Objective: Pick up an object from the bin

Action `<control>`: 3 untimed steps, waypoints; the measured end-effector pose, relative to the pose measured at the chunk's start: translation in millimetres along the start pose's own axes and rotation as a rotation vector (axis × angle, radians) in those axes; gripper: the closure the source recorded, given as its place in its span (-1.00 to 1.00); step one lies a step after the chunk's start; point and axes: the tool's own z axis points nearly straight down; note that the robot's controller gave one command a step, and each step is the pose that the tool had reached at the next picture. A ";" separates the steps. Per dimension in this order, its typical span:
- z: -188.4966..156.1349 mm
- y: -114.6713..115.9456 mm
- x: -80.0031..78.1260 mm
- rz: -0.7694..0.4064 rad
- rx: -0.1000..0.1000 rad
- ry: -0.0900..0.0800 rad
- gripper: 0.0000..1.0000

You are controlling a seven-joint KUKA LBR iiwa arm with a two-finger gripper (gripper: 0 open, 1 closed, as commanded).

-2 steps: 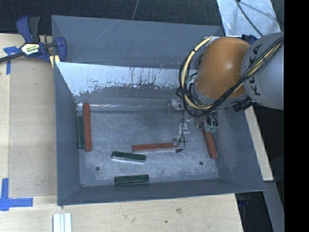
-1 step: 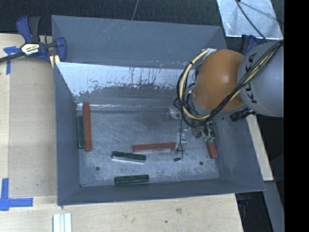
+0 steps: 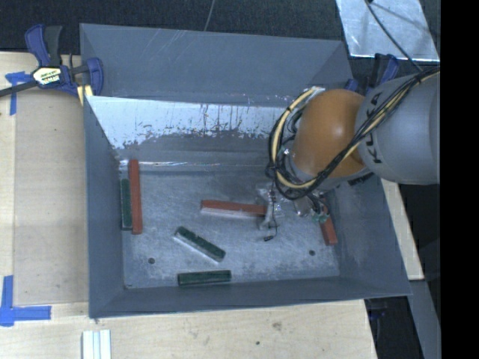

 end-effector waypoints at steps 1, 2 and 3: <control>0.0 0.0 0.0 0.000 0.000 0.000 1.00; -48.4 11.7 16.5 0.030 -0.001 0.010 1.00; -109.8 -22.8 19.4 0.009 0.001 0.000 1.00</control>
Offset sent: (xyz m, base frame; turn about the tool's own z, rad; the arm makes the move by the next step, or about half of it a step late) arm -0.0328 0.0214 0.1093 0.0609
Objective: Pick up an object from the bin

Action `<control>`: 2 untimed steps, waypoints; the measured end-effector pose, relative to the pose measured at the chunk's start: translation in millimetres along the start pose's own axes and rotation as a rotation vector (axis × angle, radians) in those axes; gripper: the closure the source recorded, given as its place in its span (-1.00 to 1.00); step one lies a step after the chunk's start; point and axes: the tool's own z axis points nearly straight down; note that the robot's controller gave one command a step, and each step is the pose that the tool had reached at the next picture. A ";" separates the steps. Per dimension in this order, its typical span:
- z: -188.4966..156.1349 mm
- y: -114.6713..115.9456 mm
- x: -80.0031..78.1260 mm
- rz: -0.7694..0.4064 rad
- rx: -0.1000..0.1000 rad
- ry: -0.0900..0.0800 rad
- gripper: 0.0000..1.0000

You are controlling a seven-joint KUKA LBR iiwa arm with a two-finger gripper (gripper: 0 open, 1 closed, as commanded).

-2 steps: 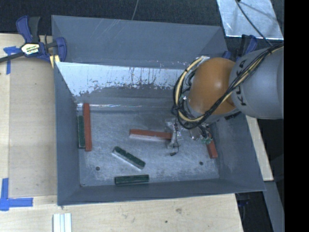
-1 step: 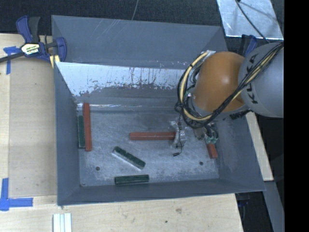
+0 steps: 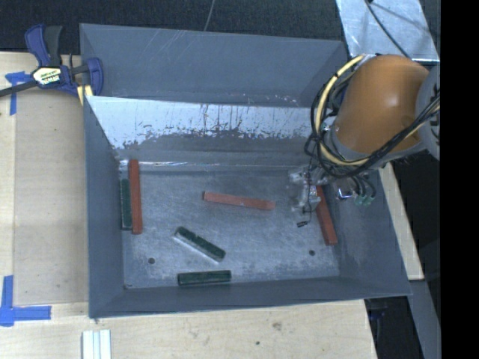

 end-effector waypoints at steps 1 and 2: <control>-54.9 29.9 15.7 -0.014 -0.001 0.001 -1.00; -54.6 29.9 15.9 -0.013 -0.001 0.002 -1.00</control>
Offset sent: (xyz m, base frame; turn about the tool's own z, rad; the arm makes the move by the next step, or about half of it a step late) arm 0.0000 0.0000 0.0000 0.0000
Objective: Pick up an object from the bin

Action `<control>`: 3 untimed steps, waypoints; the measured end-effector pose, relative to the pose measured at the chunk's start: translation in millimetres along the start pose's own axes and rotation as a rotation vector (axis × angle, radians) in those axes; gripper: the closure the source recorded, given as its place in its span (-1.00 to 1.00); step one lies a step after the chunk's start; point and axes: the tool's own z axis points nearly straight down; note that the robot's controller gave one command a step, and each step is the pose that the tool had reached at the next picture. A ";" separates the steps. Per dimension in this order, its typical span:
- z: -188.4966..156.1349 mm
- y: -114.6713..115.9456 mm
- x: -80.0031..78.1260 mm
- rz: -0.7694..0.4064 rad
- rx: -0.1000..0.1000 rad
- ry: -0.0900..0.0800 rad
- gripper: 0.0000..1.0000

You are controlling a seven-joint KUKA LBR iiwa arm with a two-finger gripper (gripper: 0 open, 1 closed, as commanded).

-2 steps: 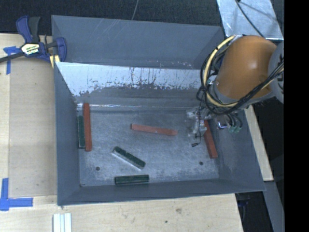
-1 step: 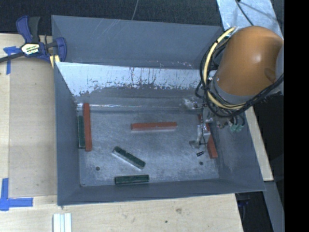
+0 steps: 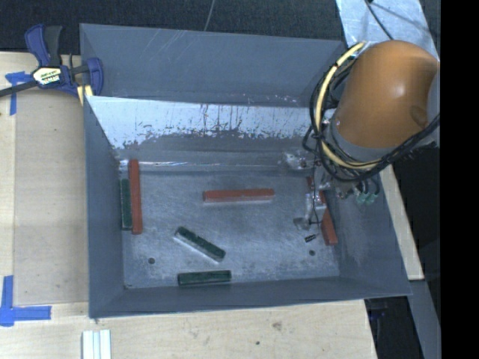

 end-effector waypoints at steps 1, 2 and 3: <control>106.2 31.2 -34.9 -0.105 0.001 -0.003 -1.00; 147.2 60.1 -49.6 -0.209 -0.003 0.003 -1.00; 160.3 60.5 -75.4 -0.084 -0.001 -0.003 1.00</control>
Offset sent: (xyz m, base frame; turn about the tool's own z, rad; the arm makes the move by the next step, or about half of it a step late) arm 0.0427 0.0630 -0.1440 -0.2048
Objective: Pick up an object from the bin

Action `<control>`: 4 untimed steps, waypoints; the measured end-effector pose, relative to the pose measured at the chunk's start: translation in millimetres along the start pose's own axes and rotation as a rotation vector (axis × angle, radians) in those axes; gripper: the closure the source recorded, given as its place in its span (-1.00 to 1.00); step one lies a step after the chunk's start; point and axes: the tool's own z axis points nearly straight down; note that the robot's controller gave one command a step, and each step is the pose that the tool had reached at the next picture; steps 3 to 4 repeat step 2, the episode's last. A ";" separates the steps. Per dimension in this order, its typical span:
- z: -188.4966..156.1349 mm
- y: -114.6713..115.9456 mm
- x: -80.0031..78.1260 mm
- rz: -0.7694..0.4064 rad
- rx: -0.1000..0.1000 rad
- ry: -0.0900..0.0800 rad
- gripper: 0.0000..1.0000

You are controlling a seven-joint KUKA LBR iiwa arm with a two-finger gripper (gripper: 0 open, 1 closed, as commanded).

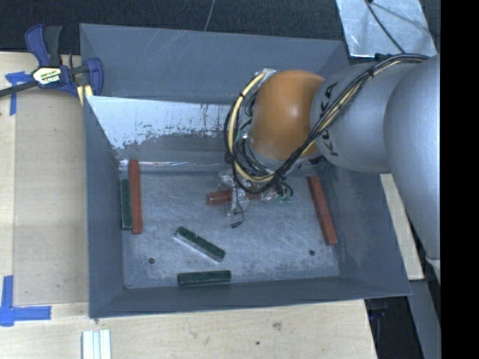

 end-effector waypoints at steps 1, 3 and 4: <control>0.0 0.0 0.0 0.000 0.000 0.000 1.00; -180.3 -7.8 -9.0 0.010 0.002 -0.006 1.00; -180.3 -7.8 -9.0 0.010 0.002 -0.006 1.00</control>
Offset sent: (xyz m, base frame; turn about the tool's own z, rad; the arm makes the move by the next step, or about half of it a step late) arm 0.0066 -0.0057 0.1750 0.0076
